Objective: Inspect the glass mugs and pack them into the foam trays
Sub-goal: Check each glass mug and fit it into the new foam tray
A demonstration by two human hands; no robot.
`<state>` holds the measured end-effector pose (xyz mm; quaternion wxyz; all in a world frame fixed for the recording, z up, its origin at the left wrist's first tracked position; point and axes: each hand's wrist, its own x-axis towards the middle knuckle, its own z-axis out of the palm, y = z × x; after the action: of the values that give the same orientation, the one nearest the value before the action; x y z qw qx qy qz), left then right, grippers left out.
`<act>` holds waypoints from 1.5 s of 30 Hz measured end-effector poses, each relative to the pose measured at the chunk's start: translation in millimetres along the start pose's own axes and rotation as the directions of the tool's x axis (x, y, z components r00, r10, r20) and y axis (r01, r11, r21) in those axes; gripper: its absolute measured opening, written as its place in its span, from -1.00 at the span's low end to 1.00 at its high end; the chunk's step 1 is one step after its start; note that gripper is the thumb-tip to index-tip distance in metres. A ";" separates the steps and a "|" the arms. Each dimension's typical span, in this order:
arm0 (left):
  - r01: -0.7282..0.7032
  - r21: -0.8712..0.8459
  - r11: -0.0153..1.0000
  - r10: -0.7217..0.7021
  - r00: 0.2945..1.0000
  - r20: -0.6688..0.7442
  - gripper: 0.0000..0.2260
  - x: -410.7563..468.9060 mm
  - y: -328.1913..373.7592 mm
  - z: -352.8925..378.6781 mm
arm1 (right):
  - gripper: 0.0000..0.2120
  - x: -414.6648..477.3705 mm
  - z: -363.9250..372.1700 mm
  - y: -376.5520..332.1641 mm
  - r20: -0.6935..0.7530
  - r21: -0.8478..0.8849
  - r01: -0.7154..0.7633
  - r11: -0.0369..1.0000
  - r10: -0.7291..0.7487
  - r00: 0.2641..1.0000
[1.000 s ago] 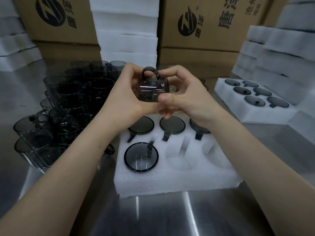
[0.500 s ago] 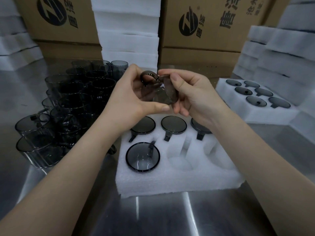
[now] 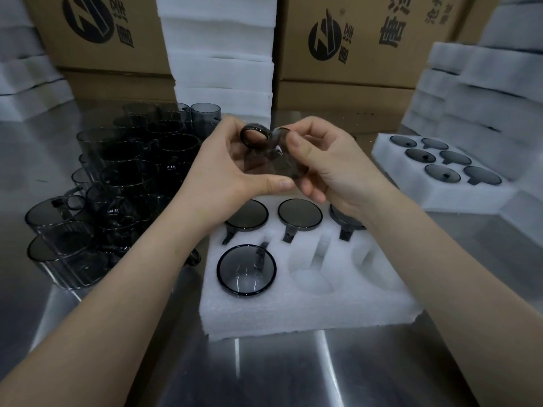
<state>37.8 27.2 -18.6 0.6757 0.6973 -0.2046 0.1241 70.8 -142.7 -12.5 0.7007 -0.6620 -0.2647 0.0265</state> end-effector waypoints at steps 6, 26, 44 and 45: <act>-0.068 0.114 0.991 0.069 0.998 -0.002 -0.52 -1.5 1.3 4.9 | -0.69 1.8 -0.8 -0.5 -0.089 0.012 -0.024 1.000 0.025 0.996; -0.240 0.722 0.649 -0.086 0.920 0.383 -0.61 -41.3 39.0 48.6 | -0.73 9.9 -17.9 0.1 -0.428 0.170 -0.115 0.979 0.178 0.886; -0.388 0.852 0.352 -0.148 0.876 0.460 -0.45 -47.8 31.3 52.5 | -0.74 11.4 -16.5 1.0 -0.393 0.111 -0.161 0.981 0.192 0.899; -0.397 0.854 0.336 -0.146 0.874 0.464 -0.46 -49.1 29.7 53.3 | -0.74 11.6 -16.5 1.3 -0.392 0.111 -0.164 0.980 0.195 0.899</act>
<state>-24.5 -20.0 -17.2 0.0717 0.9438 -0.3060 0.1022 87.9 -153.1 -9.5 0.7590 -0.6480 -0.0523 -0.0353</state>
